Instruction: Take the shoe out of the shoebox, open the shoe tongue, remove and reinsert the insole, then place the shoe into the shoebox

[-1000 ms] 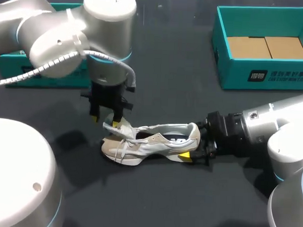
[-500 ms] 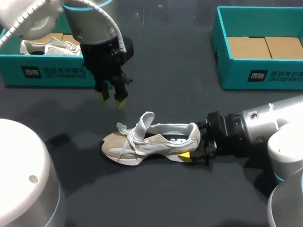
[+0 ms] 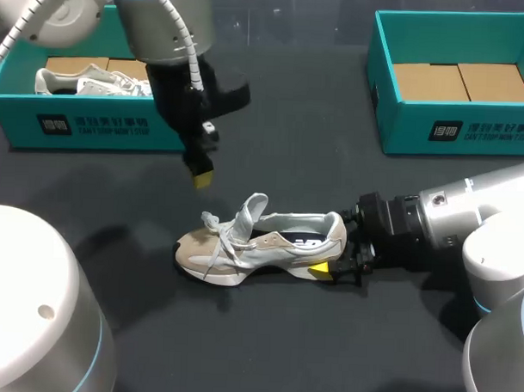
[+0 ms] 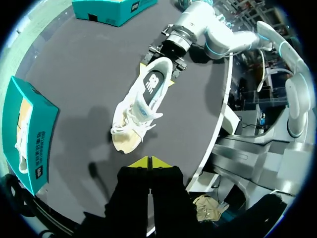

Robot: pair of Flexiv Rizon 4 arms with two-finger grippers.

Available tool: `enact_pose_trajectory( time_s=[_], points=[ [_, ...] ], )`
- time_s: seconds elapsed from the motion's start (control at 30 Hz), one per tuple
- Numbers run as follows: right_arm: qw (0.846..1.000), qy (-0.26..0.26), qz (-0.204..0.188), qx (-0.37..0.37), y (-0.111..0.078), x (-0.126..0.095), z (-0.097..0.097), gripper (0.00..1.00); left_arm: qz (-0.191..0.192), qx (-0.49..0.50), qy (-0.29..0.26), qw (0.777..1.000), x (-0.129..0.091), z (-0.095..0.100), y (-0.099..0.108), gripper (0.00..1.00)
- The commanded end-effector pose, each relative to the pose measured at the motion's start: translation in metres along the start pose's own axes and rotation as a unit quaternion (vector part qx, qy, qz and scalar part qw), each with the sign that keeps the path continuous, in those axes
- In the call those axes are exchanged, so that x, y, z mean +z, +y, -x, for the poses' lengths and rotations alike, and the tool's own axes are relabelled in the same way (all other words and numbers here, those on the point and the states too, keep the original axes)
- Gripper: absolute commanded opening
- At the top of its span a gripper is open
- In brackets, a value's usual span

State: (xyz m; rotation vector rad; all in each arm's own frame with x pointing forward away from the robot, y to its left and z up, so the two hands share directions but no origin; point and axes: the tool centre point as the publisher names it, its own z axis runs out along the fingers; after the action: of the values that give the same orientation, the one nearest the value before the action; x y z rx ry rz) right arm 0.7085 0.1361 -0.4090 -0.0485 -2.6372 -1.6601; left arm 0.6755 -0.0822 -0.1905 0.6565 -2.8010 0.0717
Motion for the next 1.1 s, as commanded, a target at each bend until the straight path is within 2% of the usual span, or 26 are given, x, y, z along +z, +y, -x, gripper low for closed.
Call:
enact_pose_trajectory(
  time_s=[0.03, 0.13, 0.23, 0.47, 0.53, 1.0, 1.1],
  points=[
    [1.0, -0.001, -0.002, 0.0, -0.002, 0.004, -0.001, 0.0, 0.035, 0.08, 0.026, 0.996, -0.001, 0.007, -0.009, 0.0],
    [1.0, -0.001, -0.002, 0.0, -0.002, 0.004, -0.001, 0.0, 0.035, 0.08, 0.026, 0.996, -0.001, 0.007, -0.009, 0.0],
    [1.0, -0.001, -0.002, 0.0, -0.002, 0.004, -0.001, 0.0, 0.036, 0.114, 0.057, 0.991, 0.004, 0.007, -0.024, 0.0],
    [1.0, -0.001, -0.002, 0.0, -0.002, 0.004, -0.001, 0.0, 0.032, 0.206, 0.04, 0.977, 0.016, -0.019, -0.038, 0.0],
    [1.0, -0.001, -0.002, 0.0, -0.002, 0.004, -0.001, 0.0, 0.019, 0.261, 0.036, 0.964, 0.02, -0.025, -0.043, 0.0],
    [1.0, -0.001, -0.002, 0.0, -0.002, 0.004, -0.001, 0.0, 0.019, 0.261, 0.036, 0.964, 0.02, -0.025, -0.043, 0.0],
    [1.0, -0.001, -0.002, 0.0, -0.002, 0.004, -0.001, 0.0, 0.017, 0.27, 0.037, 0.962, 0.028, -0.025, -0.052, 0.0]
  ],
)
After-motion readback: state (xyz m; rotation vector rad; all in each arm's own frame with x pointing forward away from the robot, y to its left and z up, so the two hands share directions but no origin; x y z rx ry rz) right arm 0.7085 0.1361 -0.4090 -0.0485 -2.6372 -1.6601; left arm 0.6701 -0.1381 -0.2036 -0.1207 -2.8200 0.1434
